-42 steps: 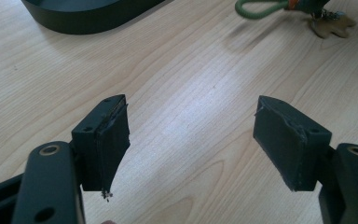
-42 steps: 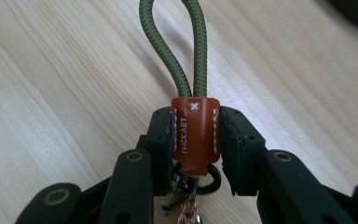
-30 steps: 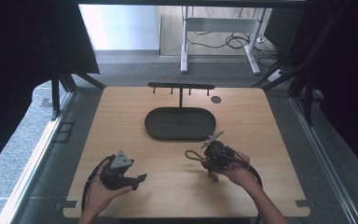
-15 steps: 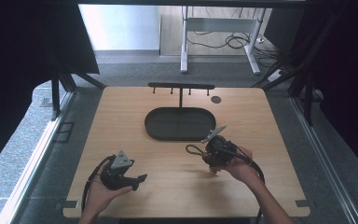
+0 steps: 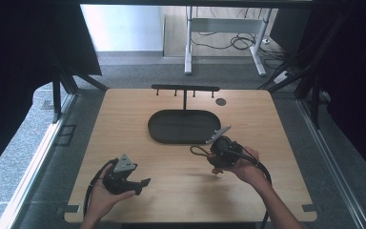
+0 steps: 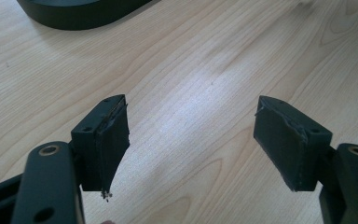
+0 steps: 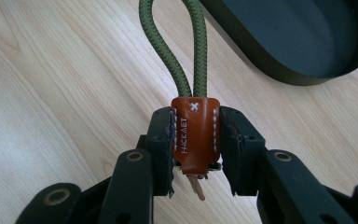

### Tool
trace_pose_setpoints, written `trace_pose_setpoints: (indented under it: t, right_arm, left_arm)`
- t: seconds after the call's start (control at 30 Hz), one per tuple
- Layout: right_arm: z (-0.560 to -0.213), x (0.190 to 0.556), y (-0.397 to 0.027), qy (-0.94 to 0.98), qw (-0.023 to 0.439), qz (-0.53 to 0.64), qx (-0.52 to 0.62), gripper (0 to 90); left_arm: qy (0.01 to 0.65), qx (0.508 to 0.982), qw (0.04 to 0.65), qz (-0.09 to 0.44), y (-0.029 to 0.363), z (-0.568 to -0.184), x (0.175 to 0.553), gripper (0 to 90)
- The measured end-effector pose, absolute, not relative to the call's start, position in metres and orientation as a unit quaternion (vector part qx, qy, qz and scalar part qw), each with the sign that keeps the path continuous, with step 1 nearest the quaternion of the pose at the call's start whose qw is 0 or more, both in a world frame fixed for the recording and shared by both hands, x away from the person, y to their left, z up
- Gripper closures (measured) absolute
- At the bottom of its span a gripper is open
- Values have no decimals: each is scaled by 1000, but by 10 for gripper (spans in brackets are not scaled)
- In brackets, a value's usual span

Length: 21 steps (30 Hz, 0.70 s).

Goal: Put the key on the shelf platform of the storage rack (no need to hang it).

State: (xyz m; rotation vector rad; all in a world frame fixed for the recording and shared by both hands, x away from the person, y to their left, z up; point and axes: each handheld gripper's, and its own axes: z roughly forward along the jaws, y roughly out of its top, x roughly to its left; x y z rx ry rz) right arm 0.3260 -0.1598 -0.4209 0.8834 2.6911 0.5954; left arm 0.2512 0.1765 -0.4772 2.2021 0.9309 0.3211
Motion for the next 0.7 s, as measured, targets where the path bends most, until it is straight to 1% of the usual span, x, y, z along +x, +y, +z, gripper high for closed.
trace_pose_setpoints:
  t: [0.7]
  right_arm:
    - [-412,336,-158,922,128,206,302,668]
  left_arm:
    - [360,854,355,122,176,-478,252,271]
